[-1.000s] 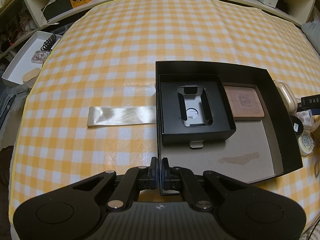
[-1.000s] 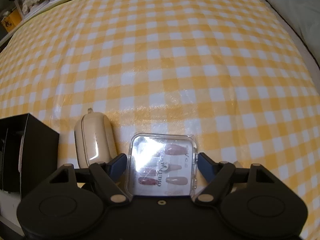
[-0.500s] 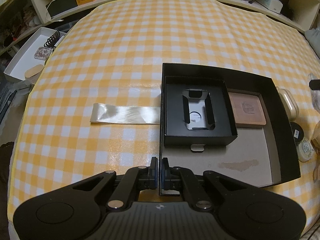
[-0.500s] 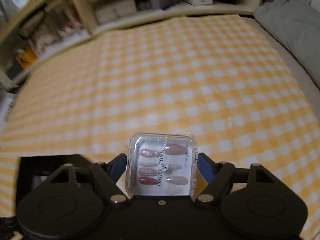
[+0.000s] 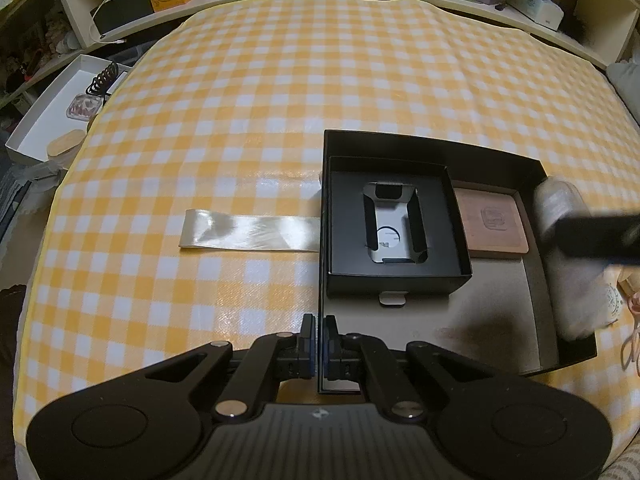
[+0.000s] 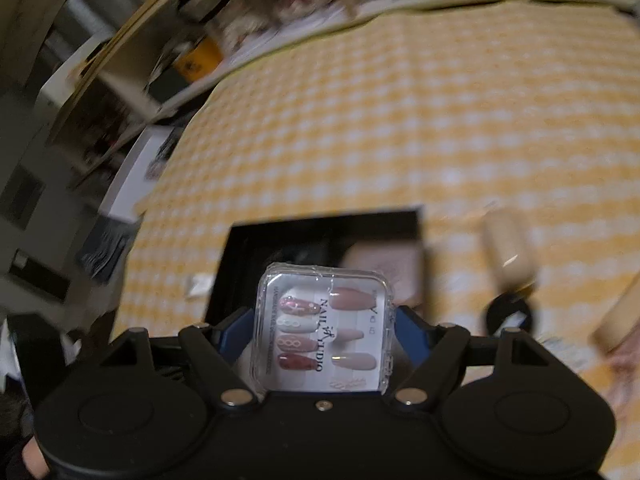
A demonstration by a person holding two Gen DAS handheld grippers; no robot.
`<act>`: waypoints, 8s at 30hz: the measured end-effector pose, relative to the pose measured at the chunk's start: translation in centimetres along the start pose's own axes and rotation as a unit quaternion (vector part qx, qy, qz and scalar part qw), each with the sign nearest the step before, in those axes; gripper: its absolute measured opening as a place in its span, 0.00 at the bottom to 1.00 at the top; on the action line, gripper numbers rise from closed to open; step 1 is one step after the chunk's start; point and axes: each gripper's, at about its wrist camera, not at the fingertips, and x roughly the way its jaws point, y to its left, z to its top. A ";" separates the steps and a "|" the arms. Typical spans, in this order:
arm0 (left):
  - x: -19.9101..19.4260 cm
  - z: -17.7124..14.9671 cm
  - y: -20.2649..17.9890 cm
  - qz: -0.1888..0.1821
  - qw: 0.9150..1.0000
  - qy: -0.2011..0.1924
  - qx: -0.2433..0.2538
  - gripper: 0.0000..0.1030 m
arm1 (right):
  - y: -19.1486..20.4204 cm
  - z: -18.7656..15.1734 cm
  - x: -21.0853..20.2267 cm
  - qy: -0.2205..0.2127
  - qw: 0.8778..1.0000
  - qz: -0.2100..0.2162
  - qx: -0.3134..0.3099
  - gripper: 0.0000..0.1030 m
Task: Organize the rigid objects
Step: 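Lower the nail-tip case into the tray beside the black insert, release, then move the right gripper back over the remaining objects, then grasp the wooden oval block with the right gripper, then place the wooden oval block in the tray beside the nail-tip case, release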
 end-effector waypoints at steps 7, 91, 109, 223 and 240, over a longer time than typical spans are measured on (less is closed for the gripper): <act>-0.1 0.0 0.1 -0.003 1.000 -0.001 -0.002 0.03 | 1.0 -1.8 4.3 0.048 0.999 0.006 0.015 0.75; -0.1 0.1 0.8 0.004 1.000 0.006 -0.004 0.03 | 0.5 -4.6 -3.2 -0.025 0.994 -0.028 -0.102 1.00; -0.1 0.2 0.8 0.005 1.000 0.006 -0.002 0.02 | -2.9 -2.1 -9.1 -0.129 0.985 -0.077 -0.078 1.00; 0.0 0.5 -0.1 0.010 1.000 0.007 0.009 0.03 | -0.5 -3.3 1.7 0.069 0.997 -0.037 -0.027 0.98; 0.0 0.5 -0.1 0.010 1.000 0.007 0.009 0.03 | 0.7 -2.8 -2.5 0.011 0.997 -0.040 -0.067 0.98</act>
